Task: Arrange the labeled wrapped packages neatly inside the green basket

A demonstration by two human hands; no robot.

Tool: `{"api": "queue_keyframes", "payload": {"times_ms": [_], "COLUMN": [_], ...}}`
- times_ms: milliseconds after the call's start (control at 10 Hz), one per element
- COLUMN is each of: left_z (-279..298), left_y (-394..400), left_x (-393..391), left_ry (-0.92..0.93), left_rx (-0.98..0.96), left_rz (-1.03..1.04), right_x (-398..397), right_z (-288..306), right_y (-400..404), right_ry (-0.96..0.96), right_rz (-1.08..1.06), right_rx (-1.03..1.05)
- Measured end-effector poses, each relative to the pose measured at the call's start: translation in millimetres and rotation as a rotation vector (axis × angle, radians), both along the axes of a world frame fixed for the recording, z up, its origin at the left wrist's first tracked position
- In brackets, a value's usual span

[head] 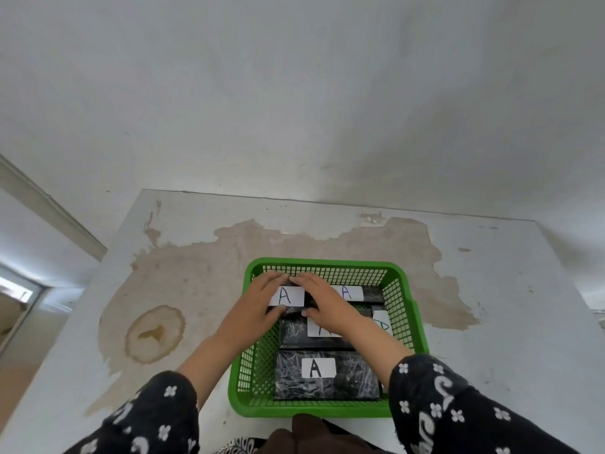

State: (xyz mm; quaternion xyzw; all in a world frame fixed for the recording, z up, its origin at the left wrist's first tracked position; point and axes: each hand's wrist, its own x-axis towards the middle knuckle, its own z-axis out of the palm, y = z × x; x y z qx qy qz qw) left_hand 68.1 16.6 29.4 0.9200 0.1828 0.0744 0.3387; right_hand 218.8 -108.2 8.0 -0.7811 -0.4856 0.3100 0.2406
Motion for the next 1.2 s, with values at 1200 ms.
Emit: {"api": "queue_keyframes", "payload": {"times_ms": [1200], "left_z": [-9.0], "left_y": [-17.9], "left_x": [-76.5], "left_ry": [-0.079], "left_rx": [-0.208], "left_rz": [0.266], "right_x": [-8.4], "right_z": [25.9], "right_y": [-156.4], "right_ry": [-0.259], "right_rz": [-0.715], "right_rx": [0.134]}}
